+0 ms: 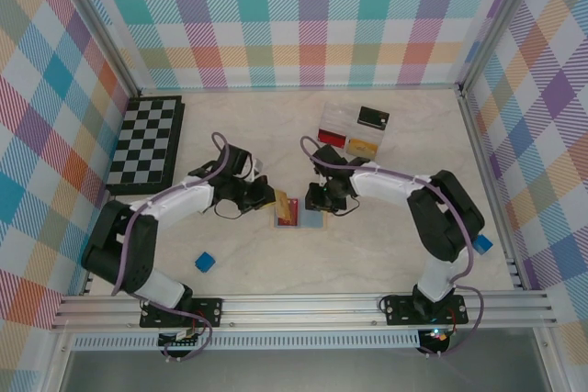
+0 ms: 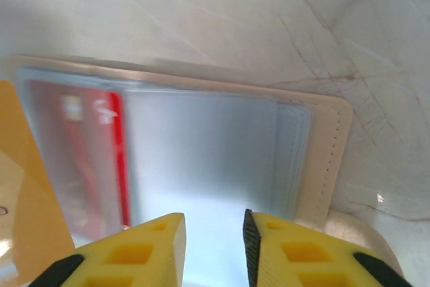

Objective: Take the credit cards out of the card holder

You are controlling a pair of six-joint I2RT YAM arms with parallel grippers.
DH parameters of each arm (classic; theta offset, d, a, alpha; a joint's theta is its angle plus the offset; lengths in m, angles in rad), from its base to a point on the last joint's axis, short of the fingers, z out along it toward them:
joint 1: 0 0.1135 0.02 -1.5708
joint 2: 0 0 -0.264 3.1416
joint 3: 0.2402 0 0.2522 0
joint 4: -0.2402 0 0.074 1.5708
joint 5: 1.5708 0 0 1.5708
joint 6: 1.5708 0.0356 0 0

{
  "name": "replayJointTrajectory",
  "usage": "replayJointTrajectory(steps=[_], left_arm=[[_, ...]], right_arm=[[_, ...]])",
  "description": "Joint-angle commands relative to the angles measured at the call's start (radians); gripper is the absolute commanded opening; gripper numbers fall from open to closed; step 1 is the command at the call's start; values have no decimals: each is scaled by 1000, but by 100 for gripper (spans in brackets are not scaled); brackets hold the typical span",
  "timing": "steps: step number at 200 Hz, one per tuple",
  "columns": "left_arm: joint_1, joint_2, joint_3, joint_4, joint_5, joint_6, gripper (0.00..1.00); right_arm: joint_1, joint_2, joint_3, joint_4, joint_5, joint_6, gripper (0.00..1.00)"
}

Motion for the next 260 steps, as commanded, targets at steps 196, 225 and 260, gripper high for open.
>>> replayJointTrajectory(steps=[196,225,260], left_arm=[[79,-130,-37,488,229,-359,0],[87,-134,-34,445,218,-347,0],[88,-171,61,72,42,-170,23]], right_arm=[[-178,-212,-119,668,-658,290,33],[-178,-218,-114,619,-631,246,12],[-179,-241,-68,423,-540,61,0]])
